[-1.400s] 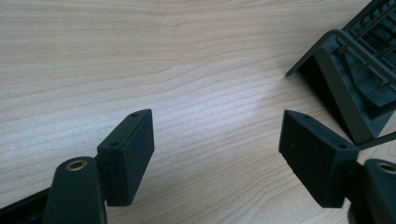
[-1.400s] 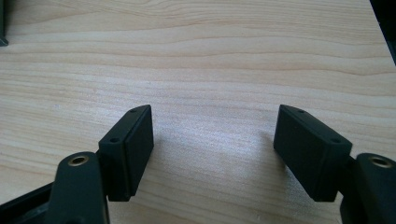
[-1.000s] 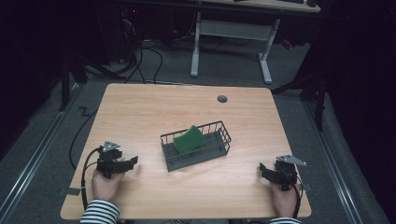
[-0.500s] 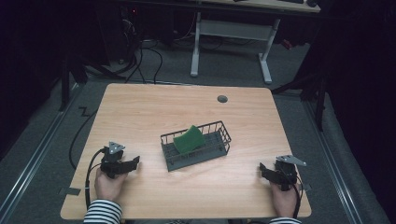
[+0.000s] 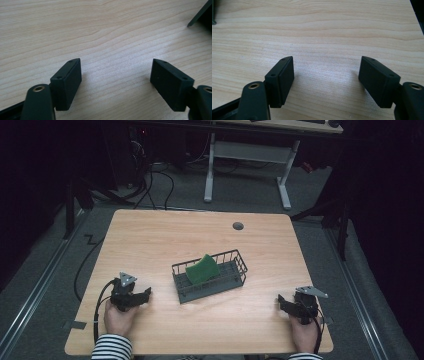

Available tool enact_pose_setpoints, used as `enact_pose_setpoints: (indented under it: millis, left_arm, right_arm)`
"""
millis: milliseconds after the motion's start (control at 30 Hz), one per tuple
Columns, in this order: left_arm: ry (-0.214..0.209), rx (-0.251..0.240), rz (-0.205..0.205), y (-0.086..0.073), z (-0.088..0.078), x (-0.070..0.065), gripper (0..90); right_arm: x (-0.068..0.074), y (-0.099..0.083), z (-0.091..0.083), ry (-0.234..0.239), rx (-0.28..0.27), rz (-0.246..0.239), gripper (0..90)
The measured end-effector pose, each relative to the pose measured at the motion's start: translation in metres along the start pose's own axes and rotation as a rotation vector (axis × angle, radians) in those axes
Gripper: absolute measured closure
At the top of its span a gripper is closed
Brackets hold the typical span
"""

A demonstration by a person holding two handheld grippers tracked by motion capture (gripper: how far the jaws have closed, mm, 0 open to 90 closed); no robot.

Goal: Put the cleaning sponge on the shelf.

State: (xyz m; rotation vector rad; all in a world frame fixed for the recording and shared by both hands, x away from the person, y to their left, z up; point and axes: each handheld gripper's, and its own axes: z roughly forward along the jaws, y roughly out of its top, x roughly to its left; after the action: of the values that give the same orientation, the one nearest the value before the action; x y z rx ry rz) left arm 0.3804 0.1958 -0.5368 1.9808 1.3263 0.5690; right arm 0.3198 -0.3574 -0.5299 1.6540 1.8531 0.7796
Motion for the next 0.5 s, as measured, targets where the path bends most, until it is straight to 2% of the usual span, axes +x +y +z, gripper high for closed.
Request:
enact_pose_setpoints:
  millis: [500]
  left_arm:
    - [0.01,-0.003,-0.016,-0.0011,-0.001,-0.0018,25.7]
  right_arm:
    - [-0.0002,-0.0002,0.0002,0.001,-0.004,0.001,28.6]
